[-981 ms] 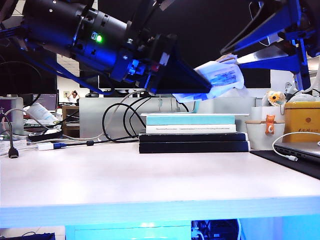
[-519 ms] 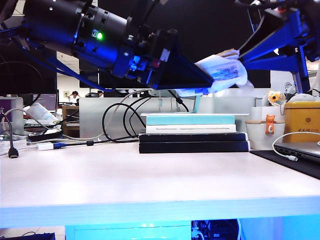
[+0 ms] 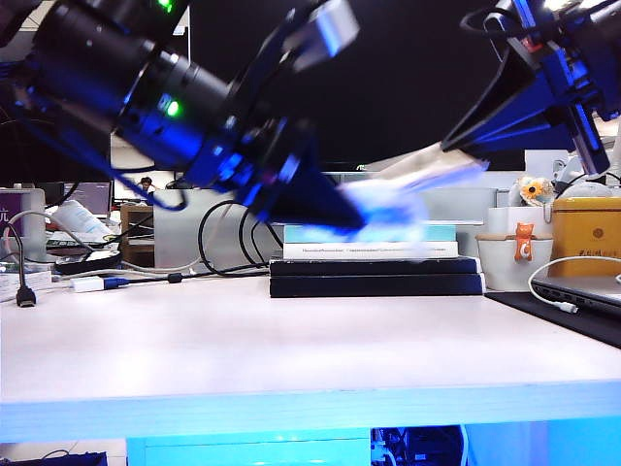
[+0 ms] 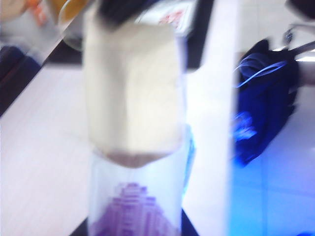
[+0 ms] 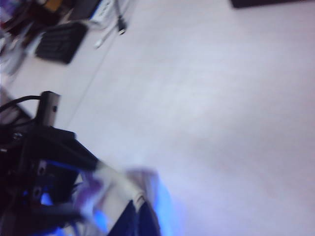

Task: Pick up a packet of tissues from the table with the left hand, then take a tissue from it with the right hand.

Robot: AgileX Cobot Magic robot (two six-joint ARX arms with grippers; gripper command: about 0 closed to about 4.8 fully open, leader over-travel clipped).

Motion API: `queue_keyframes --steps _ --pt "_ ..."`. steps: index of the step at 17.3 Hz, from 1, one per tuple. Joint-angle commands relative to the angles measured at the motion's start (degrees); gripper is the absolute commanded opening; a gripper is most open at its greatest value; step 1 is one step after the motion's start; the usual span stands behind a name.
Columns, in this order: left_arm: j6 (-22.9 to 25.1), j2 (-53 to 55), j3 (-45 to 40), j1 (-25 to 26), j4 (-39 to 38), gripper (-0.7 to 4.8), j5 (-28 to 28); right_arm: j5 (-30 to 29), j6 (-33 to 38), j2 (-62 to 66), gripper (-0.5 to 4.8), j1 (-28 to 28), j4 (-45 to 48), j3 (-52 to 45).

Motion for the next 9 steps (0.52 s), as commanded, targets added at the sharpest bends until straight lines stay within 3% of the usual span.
queue_keyframes --steps 1,6,9 --pt "-0.02 -0.28 0.09 5.09 -3.48 1.68 -3.58 4.68 0.17 -0.13 -0.06 -0.02 2.93 0.13" --pt "-1.14 -0.28 0.09 10.36 -4.04 1.68 -4.90 6.40 0.17 3.93 -0.06 0.00 5.88 0.13" --pt "-0.94 -0.28 0.00 11.34 -3.63 1.68 -2.67 6.99 -0.11 10.01 -0.06 -0.02 8.39 0.13"
